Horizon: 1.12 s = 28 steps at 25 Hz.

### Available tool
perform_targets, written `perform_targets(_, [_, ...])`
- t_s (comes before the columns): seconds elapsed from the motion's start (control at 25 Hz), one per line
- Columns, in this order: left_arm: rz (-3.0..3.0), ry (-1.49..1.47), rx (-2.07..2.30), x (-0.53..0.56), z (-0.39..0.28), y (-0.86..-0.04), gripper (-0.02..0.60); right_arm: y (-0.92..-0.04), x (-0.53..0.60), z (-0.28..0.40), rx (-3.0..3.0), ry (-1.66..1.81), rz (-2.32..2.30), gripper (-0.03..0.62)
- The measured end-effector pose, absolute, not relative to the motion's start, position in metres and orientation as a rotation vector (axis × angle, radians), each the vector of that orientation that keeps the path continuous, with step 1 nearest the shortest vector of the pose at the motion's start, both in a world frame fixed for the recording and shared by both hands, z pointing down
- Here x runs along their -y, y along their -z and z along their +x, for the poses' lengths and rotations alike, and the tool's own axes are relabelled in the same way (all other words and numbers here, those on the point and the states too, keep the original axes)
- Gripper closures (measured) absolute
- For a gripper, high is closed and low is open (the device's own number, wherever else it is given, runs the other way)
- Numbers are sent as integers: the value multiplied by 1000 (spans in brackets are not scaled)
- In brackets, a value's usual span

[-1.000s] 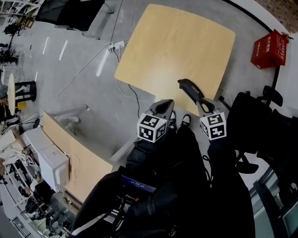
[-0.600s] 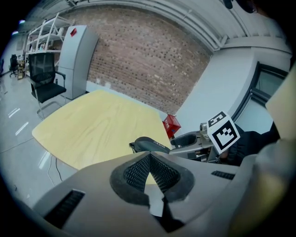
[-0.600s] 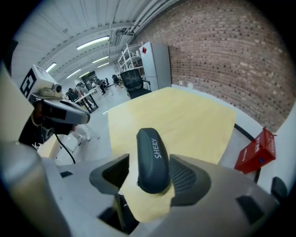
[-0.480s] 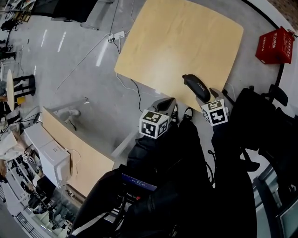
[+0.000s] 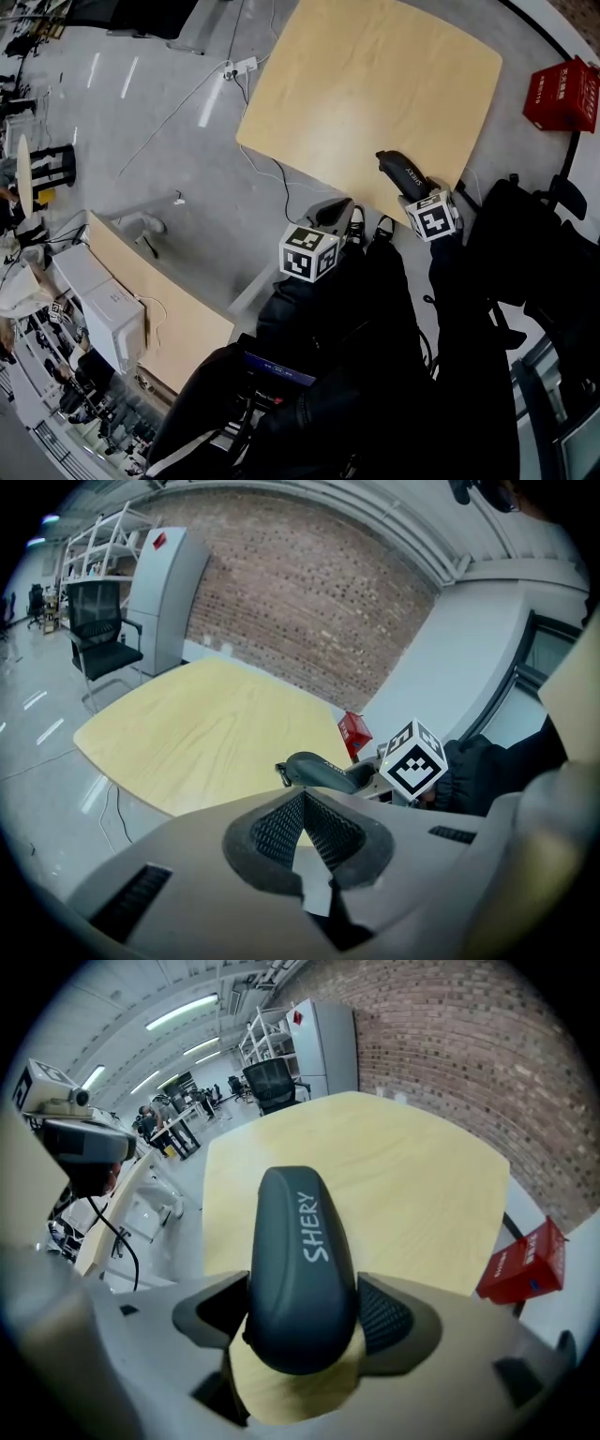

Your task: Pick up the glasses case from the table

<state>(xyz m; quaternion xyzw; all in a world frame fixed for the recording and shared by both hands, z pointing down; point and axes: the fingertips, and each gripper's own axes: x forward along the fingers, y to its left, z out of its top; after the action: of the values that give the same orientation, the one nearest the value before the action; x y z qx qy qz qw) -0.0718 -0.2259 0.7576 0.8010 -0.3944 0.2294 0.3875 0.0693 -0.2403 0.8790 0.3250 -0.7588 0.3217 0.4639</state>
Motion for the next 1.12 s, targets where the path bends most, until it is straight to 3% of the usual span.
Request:
perform_targets(0.56, [2055,-569,1010,218,-78,-746,581,-856,230,64,1929,-864,865,247])
perform_targets(1.12, [2249,-444,1023,231,-62,-657,581,-680,233,69,2302,-832,1278,246])
